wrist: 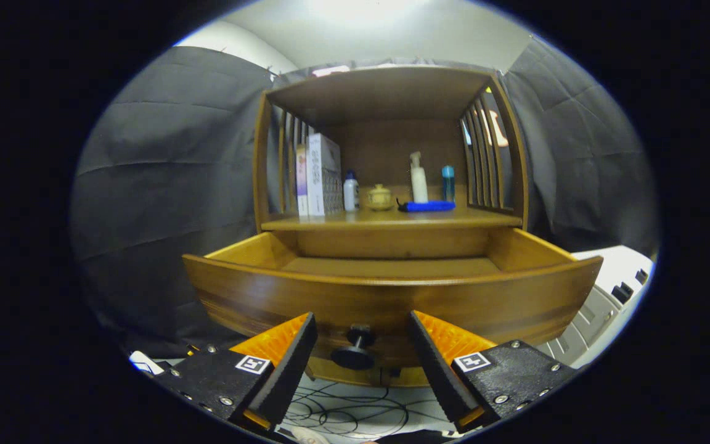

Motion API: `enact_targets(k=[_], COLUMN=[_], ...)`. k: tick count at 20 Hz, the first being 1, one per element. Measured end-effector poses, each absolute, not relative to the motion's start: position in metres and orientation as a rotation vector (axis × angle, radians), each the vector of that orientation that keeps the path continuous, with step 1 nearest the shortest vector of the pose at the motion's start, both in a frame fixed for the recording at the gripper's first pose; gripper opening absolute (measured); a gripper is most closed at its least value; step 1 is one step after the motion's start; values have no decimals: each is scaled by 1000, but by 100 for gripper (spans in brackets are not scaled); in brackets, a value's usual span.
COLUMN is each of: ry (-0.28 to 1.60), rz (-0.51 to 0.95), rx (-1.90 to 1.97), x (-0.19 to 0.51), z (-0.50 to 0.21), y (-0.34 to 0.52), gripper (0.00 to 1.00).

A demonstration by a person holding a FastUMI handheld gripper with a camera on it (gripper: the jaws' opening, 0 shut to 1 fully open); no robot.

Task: Pull open the drawer, take out the items inside it, and place them on the countertop above the cabinet.

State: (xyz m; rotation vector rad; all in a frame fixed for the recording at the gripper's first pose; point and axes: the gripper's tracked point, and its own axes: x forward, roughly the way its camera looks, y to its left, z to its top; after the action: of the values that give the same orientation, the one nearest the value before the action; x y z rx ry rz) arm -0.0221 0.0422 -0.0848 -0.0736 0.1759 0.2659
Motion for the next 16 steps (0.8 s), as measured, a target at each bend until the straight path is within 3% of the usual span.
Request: enact_targets(k=[6,16], ry=[98,289], rz=[294,232], rx=[-118,-86], x=[-13,70], z=[-48,-46], y=[41,29], gripper=[93,93])
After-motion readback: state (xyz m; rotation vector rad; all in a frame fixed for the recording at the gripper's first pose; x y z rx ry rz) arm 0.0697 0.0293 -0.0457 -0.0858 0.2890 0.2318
